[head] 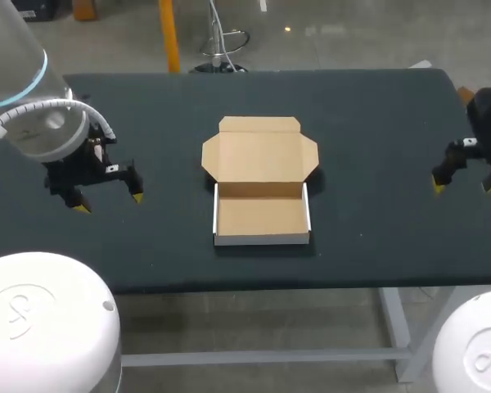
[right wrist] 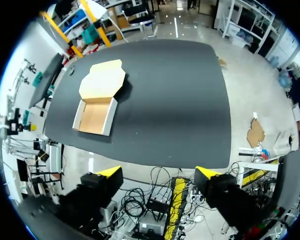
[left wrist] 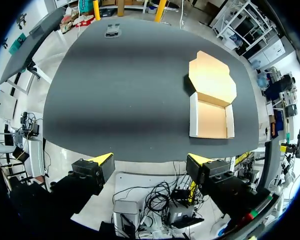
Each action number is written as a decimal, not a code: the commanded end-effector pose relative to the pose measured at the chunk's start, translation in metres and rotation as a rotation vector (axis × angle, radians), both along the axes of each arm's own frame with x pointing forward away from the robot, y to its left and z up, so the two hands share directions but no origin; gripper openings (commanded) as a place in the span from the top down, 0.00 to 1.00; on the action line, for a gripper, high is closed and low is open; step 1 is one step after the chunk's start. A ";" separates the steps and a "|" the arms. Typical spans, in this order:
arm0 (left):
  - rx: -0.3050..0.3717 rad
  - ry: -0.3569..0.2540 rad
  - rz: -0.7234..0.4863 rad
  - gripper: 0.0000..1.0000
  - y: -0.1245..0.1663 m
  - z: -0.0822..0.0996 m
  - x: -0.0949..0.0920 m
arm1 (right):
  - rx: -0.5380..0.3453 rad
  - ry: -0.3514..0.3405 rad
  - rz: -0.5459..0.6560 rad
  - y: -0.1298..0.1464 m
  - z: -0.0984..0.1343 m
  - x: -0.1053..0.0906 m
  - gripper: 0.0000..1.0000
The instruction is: Assemble the packaging by folding the flat box into shape, placing the metal phone stand inside, and closing the box properly
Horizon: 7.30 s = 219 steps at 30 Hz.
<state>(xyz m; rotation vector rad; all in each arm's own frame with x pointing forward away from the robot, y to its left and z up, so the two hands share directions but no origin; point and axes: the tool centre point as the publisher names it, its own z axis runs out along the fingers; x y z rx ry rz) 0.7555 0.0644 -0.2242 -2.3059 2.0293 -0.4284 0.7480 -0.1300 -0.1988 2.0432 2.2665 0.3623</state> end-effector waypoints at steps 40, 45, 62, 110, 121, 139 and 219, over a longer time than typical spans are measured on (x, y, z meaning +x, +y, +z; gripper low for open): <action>-0.050 0.076 0.105 0.00 0.052 -0.108 0.088 | -0.002 0.004 0.000 0.000 0.003 -0.001 0.00; -0.056 0.092 0.110 0.00 0.058 -0.117 0.099 | -0.002 0.004 0.000 0.000 0.003 -0.001 0.00; -0.052 0.166 0.136 0.00 0.077 -0.128 0.121 | -0.002 0.004 0.000 0.000 0.003 -0.001 0.00; -0.022 0.200 0.140 0.00 0.097 -0.150 0.164 | -0.002 0.004 0.000 0.000 0.003 -0.001 0.00; 0.007 0.204 0.147 0.00 0.107 -0.159 0.194 | -0.002 0.004 0.000 0.000 0.003 -0.001 0.00; 0.021 0.234 0.174 0.00 0.126 -0.172 0.257 | -0.002 0.004 0.000 0.000 0.003 -0.001 0.00; 0.082 0.181 0.153 0.00 0.183 -0.168 0.384 | -0.002 0.004 0.000 0.000 0.003 -0.001 0.00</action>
